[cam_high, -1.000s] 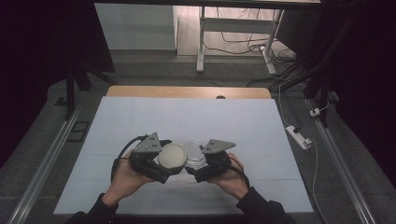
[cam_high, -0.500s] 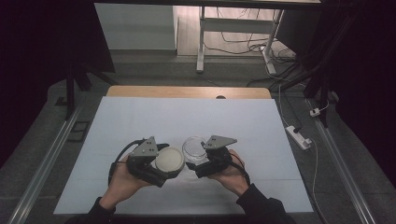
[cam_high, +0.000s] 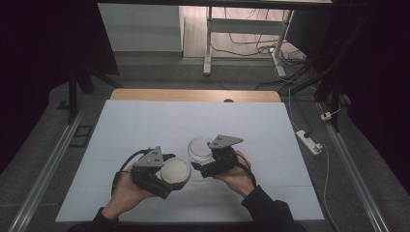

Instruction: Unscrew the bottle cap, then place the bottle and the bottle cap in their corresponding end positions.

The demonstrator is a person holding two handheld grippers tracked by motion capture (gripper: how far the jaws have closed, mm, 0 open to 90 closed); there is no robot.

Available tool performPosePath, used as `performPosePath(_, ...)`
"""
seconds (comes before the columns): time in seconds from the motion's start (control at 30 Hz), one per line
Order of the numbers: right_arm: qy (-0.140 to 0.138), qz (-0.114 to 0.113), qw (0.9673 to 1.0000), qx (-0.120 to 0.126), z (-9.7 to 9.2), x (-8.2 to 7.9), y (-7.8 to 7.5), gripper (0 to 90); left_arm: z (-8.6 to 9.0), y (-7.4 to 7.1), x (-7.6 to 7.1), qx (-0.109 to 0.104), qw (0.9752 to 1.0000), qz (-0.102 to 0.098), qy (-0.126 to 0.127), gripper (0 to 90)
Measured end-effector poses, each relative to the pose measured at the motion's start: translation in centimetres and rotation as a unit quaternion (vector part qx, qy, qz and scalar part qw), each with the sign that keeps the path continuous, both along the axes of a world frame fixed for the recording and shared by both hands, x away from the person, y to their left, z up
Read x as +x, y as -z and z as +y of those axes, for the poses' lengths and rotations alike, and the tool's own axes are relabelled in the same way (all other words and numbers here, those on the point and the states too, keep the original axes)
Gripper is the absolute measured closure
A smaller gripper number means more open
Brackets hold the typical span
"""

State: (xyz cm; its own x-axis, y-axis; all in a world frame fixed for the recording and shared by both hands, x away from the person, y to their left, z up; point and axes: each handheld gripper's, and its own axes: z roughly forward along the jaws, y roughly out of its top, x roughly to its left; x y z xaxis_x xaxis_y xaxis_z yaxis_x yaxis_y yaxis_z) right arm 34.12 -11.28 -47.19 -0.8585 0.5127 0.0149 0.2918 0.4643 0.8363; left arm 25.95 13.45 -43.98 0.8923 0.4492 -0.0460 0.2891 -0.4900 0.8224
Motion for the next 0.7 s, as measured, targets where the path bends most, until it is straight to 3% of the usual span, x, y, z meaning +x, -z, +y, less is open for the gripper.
performPosePath(0.7,0.012,-0.002,0.9999,0.004,0.6,2.3,-0.4,6.6,-1.5,2.0,0.2,0.014,0.9997,0.004,0.019,7.9)
